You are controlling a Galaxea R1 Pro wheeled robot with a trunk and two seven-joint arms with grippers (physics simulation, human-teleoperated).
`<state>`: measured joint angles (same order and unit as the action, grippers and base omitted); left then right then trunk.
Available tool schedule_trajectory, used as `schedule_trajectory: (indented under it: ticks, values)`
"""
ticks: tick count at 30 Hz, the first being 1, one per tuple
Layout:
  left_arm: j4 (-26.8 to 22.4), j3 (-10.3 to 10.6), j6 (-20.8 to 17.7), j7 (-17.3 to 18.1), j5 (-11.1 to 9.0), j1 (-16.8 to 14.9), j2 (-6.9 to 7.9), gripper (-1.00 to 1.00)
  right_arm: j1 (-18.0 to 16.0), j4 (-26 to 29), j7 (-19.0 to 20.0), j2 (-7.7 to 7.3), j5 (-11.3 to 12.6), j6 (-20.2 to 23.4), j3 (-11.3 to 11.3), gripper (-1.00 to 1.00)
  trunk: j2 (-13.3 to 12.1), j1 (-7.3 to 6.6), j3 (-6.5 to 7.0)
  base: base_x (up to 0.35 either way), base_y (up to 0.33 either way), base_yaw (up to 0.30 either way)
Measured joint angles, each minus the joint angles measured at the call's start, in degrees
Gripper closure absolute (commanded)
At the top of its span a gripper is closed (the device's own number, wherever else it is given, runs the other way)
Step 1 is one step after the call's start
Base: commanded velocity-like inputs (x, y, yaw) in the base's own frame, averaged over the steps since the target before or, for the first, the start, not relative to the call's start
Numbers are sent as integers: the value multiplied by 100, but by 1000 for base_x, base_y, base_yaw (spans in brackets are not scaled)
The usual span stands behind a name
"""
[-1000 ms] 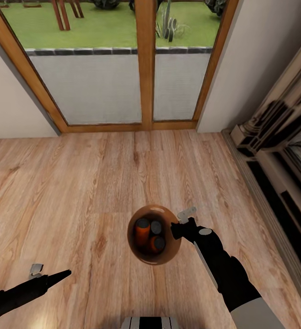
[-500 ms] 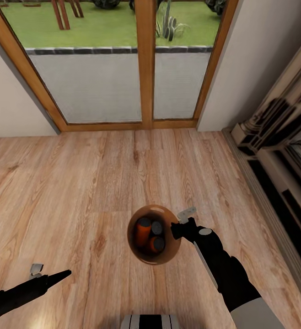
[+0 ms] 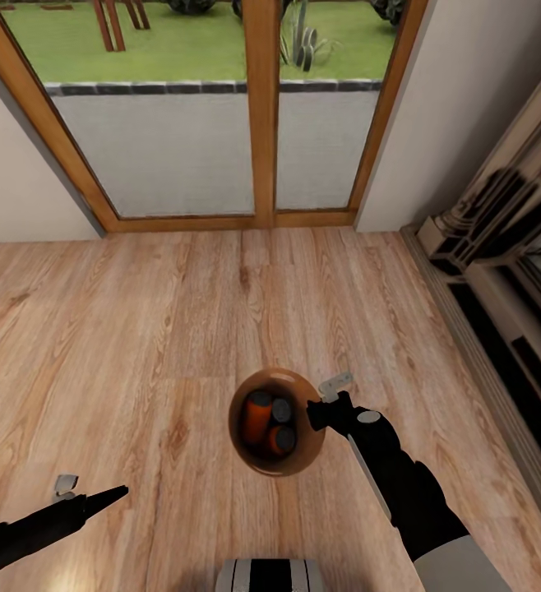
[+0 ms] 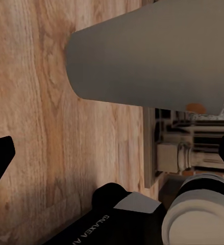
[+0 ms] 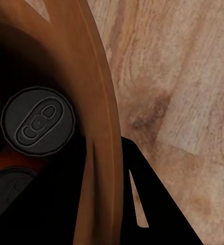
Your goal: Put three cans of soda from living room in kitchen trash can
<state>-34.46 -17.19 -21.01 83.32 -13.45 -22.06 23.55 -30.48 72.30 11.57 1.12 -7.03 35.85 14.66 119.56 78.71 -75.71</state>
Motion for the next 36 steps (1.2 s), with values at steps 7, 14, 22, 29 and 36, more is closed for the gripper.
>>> schedule_trajectory:
  ticks: [7,14,22,29,36]
  values:
    - [0,0,0,0,0,0,0,-100,-1,1,0,-6,9,-121,0,100,42,23,-18,0,0,0]
    - [0,-3,0,0,0,0,0,-100,-16,1,-1,-2,12,-188,0,100,42,22,-18,0,0,0]
    - [0,2,0,0,0,0,0,-100,-17,0,-1,0,4,-193,0,100,281,154,-126,0,0,0]
    - [0,5,0,0,0,0,0,-100,-18,0,-1,1,8,-193,0,100,561,308,-251,0,0,0]
    - [0,6,0,0,0,0,0,-100,-18,1,-1,1,4,-194,0,100,764,418,-342,0,0,0]
